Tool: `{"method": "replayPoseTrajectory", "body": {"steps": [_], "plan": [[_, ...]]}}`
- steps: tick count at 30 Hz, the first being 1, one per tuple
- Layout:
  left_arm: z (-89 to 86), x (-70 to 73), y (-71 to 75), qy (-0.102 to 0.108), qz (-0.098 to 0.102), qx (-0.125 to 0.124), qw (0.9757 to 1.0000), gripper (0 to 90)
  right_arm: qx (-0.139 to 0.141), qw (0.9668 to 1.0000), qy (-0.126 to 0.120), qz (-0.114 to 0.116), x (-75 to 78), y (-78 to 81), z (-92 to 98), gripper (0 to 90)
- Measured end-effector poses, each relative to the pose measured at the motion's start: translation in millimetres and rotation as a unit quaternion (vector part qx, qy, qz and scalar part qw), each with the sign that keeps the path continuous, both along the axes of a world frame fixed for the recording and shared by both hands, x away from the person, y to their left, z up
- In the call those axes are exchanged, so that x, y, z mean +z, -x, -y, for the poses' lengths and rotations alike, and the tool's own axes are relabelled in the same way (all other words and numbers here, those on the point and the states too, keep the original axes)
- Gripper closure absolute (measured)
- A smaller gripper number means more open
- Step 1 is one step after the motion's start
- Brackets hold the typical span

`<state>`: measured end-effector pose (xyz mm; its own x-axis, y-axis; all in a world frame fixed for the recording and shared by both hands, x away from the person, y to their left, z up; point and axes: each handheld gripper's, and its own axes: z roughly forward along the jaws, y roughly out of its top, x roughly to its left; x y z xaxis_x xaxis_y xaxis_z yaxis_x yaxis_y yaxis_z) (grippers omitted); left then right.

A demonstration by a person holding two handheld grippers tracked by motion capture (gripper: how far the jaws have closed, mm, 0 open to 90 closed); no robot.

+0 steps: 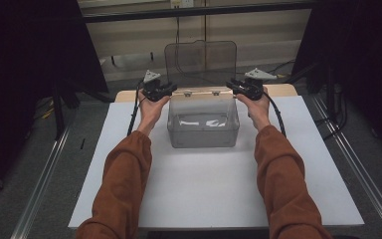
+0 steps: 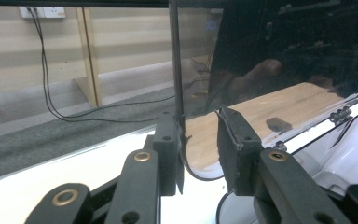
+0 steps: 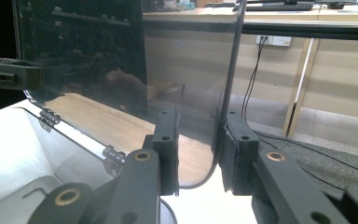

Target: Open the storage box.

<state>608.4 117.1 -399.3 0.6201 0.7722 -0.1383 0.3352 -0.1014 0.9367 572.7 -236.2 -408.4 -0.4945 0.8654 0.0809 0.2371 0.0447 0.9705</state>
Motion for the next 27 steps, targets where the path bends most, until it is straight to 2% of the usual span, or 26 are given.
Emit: {"method": "replayPoseTrajectory", "body": {"steps": [7,14,18,19,21,27], "plan": [[-0.7,0.0,-5.6,-0.005,-0.023,-0.01,0.9997,66.4,-0.004,0.9999,-0.005,-0.011,0.7,-1.8,-0.2,69.2],[-4.1,2.0,-7.8,-0.003,-0.043,-0.023,0.9988,68.9,-0.008,0.9995,-0.016,-0.027,2.3,-3.6,-0.1,69.6],[-3.9,2.2,-8.1,0.0,-0.05,-0.022,0.9985,69.3,-0.013,0.9991,-0.015,-0.037,4.3,-4.5,-1.2,69.6],[-3.8,2.8,-8.3,-0.001,-0.053,-0.02,0.9984,69.4,-0.012,0.9987,-0.021,-0.045,5.1,-5.3,-0.7,69.8],[-2.7,3.8,-8.6,-0.005,-0.056,-0.017,0.9983,69.3,-0.011,0.9987,-0.02,-0.045,5.4,-6.0,-0.7,69.8],[-0.7,6.5,-10.4,-0.005,-0.074,-0.009,0.9972,69.0,-0.016,0.9972,-0.032,-0.067,7.3,-9.3,-0.7,69.6]]}}
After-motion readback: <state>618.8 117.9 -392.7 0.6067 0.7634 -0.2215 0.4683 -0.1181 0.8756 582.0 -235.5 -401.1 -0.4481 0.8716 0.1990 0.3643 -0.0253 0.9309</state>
